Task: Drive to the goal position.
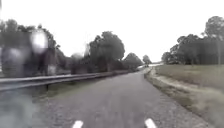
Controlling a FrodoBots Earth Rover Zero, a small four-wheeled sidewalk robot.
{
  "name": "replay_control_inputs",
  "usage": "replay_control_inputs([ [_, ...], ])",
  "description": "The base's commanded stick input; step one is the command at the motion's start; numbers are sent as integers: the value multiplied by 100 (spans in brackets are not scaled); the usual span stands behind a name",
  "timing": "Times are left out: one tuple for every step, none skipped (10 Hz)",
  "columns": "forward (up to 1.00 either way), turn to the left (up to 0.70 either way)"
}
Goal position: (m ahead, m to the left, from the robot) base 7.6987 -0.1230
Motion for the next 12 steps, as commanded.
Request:
replay_control_inputs([
  [99,-16],
  [99,-40],
  [99,-32],
  [99,0],
  [99,0],
  [98,0],
  [99,-3],
  [99,-36],
  [99,-18],
  [99,-3],
  [99,0],
  [99,0],
])
